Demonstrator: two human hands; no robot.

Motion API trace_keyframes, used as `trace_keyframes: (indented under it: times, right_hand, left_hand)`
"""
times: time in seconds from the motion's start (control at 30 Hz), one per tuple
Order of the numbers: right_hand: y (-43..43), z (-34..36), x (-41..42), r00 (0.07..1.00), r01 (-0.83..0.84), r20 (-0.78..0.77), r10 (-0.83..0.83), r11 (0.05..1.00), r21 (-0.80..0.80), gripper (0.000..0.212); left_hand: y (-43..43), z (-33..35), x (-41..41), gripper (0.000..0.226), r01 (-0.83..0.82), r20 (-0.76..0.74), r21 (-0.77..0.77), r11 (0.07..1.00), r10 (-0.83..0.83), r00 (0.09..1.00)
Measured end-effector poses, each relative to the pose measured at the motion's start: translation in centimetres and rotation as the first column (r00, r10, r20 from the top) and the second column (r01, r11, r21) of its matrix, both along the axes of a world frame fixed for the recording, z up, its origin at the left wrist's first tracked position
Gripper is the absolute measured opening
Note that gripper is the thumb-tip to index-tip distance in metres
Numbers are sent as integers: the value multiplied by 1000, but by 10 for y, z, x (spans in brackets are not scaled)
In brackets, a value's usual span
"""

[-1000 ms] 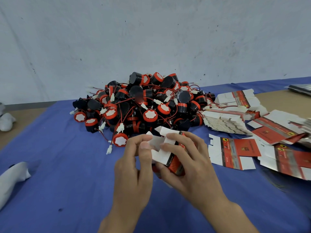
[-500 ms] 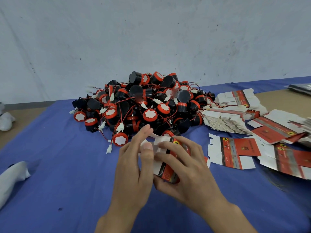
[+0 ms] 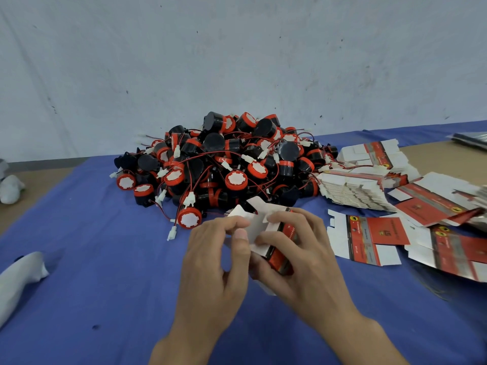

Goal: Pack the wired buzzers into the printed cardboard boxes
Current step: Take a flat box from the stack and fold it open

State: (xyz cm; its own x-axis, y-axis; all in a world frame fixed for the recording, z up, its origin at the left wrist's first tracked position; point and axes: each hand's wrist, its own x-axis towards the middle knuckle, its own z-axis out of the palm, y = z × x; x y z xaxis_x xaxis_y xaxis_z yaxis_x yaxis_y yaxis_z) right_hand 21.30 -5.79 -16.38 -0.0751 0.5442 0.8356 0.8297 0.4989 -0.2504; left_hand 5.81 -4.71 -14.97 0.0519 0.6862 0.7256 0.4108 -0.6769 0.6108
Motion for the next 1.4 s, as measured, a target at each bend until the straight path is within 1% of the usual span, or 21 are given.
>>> trace_keyframes:
  times: [0.1,0.17,0.3,0.43,0.47,0.53,0.6,0.63,0.67,0.73,0.8,0.87,0.93,1.0,1.1,1.27,1.33,1.4]
  right_hand:
    - [1,0,2,1000,-11,-8,11,1000,3,40]
    - [1,-2,3,1000,-14,9,14,1000,-1,37]
    - [3,-2,5,1000,-21,14,20,1000,19,34]
    - [2,2,4,998,-31,-48,32,999,17,41]
    - [1,3,4,996,-41,-80,41,999,10,40]
    - [-1,6,3,985,-78,-157,72,997,-27,30]
    - [-3,7,1,959,-153,-253,125,984,-92,16]
    - [-5,7,0,937,-208,-310,160,970,-128,13]
    - [-7,6,-1,910,-267,-366,195,951,-155,11]
    - [-9,6,-3,865,-348,-439,243,921,-176,11]
    - [-10,6,-3,856,-371,-452,253,908,-194,11]
    - [-10,6,-3,858,-377,-446,256,902,-209,12]
    - [-11,6,-3,854,-390,-448,264,895,-217,11]
    - [-11,7,-3,845,-402,-464,266,889,-222,9]
    - [-11,8,-4,834,-402,-488,258,889,-218,11]
    - [-11,3,-8,870,-351,-429,243,917,-192,7]
    - [-12,2,-10,867,-361,-426,257,915,-182,20]
    - [-13,3,-10,844,-398,-464,268,894,-208,33]
  left_hand:
    - [-1,2,0,13,-6,24,21,1000,6,1000]
    - [0,2,-1,13,-1,52,11,1000,0,999]
    - [-1,0,-2,14,13,18,35,999,-14,1000]
    - [-1,2,1,22,16,52,41,999,-18,998]
    - [0,2,1,26,40,77,3,999,-40,996]
    - [0,3,2,38,125,149,-147,981,-103,983]
    - [0,3,3,51,256,248,-283,924,-187,951]
    - [0,4,4,53,322,300,-322,890,-227,927]
    - [0,4,4,53,380,344,-349,857,-260,902]
    - [-1,7,4,44,465,392,-383,798,-315,864]
    - [0,7,3,37,498,396,-393,773,-346,850]
    - [0,7,2,41,508,408,-403,762,-347,844]
    - [0,8,1,47,504,416,-412,759,-336,845]
    - [-1,10,2,42,501,395,-398,768,-350,849]
    - [-4,13,5,27,502,394,-380,777,-355,847]
    - [-3,9,7,27,498,416,-362,788,-341,843]
    - [-3,6,7,27,485,421,-350,801,-328,845]
    - [-2,4,8,28,471,418,-346,812,-316,852]
